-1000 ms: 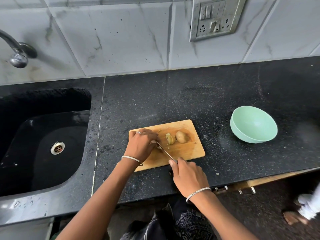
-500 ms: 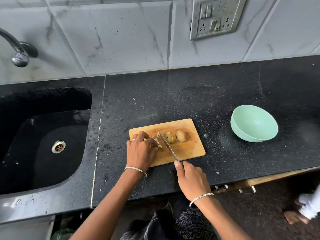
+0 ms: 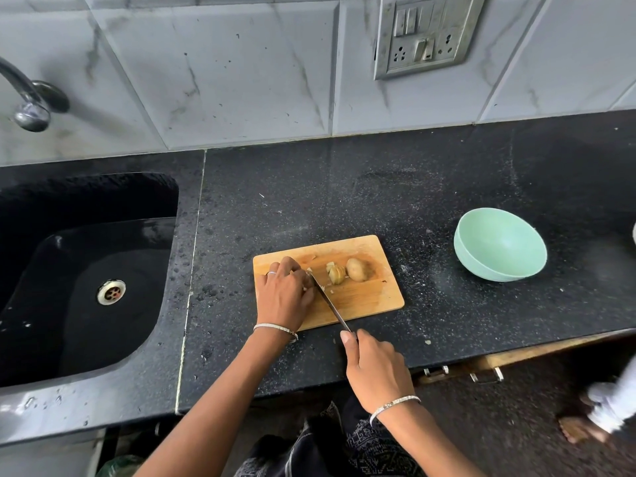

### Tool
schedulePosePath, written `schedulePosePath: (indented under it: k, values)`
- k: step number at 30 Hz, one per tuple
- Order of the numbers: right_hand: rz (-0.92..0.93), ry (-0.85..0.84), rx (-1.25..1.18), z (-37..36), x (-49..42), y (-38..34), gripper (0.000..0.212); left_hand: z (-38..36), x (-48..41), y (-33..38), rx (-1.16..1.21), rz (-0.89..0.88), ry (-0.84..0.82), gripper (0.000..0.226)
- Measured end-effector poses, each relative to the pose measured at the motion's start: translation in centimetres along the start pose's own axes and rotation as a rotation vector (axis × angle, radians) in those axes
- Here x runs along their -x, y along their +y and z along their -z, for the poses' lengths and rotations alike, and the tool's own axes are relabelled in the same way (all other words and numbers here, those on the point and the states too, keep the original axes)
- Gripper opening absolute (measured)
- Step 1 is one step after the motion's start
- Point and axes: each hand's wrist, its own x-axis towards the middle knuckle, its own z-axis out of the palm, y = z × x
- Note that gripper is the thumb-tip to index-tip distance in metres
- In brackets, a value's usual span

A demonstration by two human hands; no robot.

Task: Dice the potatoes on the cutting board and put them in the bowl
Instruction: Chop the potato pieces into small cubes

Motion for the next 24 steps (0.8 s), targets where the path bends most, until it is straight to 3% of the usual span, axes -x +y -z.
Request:
schedulePosePath:
  k: [10,14,24]
  values:
    - [-0.011,0.024,0.121,-0.7,-0.5,-1.3,0.042,0.0,0.2,0.0,0.050,0.033,0.004,0.012]
    - [-0.003,0.005,0.058,-0.1,-0.6,-0.8,0.044,0.8,0.1,-0.9,0.158,0.122,0.070,0.008]
    - [-0.049,0.045,0.062,0.6,-1.7,-1.4,0.043,2.2,0.0,-2.1,0.409,0.173,0.002,0.011]
